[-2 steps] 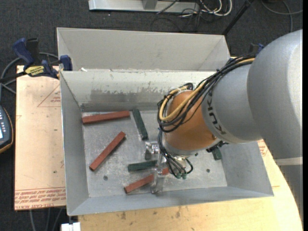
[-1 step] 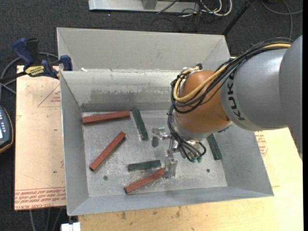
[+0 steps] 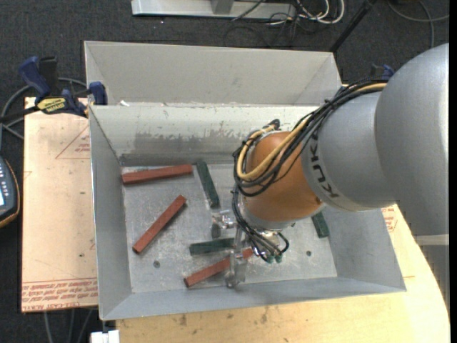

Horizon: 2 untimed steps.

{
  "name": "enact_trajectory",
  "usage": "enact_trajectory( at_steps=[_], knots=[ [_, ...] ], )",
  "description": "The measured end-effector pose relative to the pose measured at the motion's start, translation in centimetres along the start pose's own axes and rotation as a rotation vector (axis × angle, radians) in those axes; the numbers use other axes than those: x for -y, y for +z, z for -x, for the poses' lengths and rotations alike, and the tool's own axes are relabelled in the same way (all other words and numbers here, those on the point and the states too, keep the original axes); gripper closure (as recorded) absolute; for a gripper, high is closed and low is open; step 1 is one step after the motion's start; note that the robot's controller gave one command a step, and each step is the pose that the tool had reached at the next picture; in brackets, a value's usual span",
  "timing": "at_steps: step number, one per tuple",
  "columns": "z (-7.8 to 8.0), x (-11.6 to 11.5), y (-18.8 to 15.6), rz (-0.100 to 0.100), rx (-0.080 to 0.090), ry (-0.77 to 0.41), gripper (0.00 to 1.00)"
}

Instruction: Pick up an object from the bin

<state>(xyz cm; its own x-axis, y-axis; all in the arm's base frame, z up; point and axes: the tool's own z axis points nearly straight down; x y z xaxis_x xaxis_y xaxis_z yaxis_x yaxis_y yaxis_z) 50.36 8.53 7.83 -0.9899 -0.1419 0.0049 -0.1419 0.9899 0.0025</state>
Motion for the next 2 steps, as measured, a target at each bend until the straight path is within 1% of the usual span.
enact_trajectory(
  at_steps=[1, 2],
  knots=[
    [0.2, 0.2, -0.3, -0.001, 0.005, 0.004, 1.00],
    [1.0, -2.6, -14.7, -0.001, 0.015, -0.057, 1.00]
  ],
)
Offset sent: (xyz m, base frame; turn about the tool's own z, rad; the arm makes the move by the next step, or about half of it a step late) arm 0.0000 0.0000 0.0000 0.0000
